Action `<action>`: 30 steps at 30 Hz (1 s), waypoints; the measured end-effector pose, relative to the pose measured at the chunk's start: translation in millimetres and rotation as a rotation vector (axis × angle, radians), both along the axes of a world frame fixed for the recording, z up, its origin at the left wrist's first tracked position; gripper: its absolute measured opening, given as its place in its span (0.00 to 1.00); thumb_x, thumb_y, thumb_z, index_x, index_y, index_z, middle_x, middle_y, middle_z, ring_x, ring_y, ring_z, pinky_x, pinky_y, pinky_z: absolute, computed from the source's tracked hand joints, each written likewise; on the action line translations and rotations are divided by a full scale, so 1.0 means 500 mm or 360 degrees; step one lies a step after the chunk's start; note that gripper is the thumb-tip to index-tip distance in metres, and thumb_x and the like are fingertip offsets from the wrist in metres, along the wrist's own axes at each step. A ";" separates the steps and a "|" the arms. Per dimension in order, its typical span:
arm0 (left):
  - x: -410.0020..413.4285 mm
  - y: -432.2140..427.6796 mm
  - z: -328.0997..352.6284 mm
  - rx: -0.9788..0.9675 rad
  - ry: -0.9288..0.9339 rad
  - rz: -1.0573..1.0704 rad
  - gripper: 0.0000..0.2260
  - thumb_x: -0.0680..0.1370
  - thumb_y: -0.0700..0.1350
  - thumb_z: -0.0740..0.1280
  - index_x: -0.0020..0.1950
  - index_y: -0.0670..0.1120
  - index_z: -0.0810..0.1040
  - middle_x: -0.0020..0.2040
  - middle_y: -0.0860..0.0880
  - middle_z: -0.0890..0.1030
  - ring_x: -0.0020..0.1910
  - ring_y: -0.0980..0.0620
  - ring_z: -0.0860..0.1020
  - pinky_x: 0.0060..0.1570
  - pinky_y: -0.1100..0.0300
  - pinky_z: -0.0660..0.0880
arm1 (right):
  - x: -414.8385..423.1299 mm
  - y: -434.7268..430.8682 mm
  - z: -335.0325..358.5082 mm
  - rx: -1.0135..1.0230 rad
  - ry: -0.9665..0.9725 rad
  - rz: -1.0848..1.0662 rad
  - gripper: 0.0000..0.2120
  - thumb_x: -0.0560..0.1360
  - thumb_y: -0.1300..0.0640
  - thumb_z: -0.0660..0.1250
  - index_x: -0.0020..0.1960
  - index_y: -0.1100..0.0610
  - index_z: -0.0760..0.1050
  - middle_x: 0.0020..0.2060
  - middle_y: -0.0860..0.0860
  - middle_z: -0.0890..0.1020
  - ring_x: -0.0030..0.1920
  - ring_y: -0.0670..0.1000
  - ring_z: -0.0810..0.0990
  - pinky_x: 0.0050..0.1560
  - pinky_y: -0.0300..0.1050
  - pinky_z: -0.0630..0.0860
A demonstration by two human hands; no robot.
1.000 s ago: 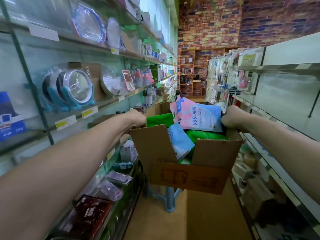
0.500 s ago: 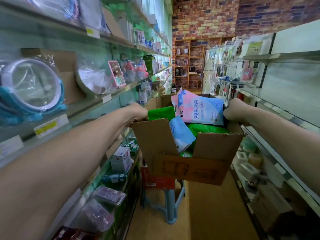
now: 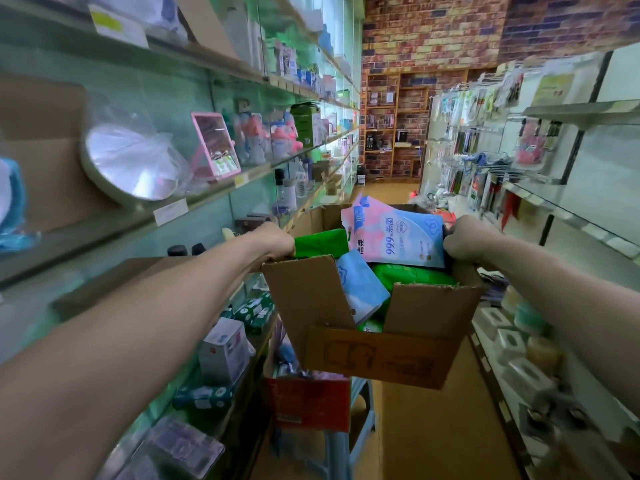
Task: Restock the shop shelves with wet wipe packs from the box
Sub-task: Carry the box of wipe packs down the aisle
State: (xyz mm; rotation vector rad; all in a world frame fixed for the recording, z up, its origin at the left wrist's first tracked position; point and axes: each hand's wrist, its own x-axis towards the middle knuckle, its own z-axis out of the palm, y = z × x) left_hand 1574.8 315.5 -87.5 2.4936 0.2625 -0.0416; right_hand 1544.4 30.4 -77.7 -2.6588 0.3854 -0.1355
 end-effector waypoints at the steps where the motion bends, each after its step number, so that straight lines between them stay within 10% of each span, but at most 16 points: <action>1: 0.029 -0.007 -0.007 0.0010 0.0007 0.0013 0.12 0.77 0.40 0.66 0.59 0.36 0.76 0.41 0.44 0.76 0.31 0.52 0.71 0.26 0.62 0.66 | 0.036 -0.008 -0.010 0.0010 0.0014 0.0019 0.09 0.78 0.65 0.57 0.39 0.65 0.69 0.34 0.58 0.72 0.33 0.54 0.72 0.29 0.41 0.68; 9: 0.232 -0.020 -0.094 0.0068 0.0039 0.0155 0.08 0.79 0.38 0.63 0.40 0.40 0.71 0.34 0.46 0.73 0.30 0.53 0.70 0.26 0.63 0.66 | 0.277 -0.026 -0.089 0.0103 0.0090 0.0198 0.09 0.76 0.66 0.57 0.37 0.63 0.67 0.33 0.57 0.71 0.31 0.54 0.70 0.29 0.42 0.67; 14: 0.321 0.008 -0.178 0.0082 0.0102 0.0275 0.09 0.79 0.38 0.64 0.39 0.38 0.71 0.35 0.47 0.72 0.30 0.54 0.69 0.19 0.68 0.65 | 0.384 -0.004 -0.177 0.0191 0.0171 0.0322 0.06 0.76 0.65 0.57 0.41 0.62 0.69 0.33 0.55 0.73 0.31 0.53 0.71 0.27 0.42 0.67; 20: 0.398 0.056 -0.304 0.0104 0.0189 0.0452 0.07 0.78 0.40 0.66 0.43 0.38 0.75 0.45 0.41 0.77 0.42 0.45 0.75 0.40 0.58 0.71 | 0.480 0.049 -0.322 0.0284 0.0278 0.0366 0.06 0.75 0.64 0.57 0.40 0.58 0.67 0.37 0.54 0.74 0.41 0.55 0.76 0.38 0.47 0.73; 30: 0.499 0.116 -0.451 0.0068 0.0335 0.0486 0.09 0.77 0.37 0.64 0.36 0.40 0.73 0.36 0.43 0.75 0.36 0.46 0.73 0.31 0.59 0.66 | 0.621 0.119 -0.506 0.0408 0.0464 0.0330 0.07 0.76 0.62 0.56 0.49 0.59 0.73 0.44 0.54 0.79 0.46 0.54 0.80 0.46 0.50 0.80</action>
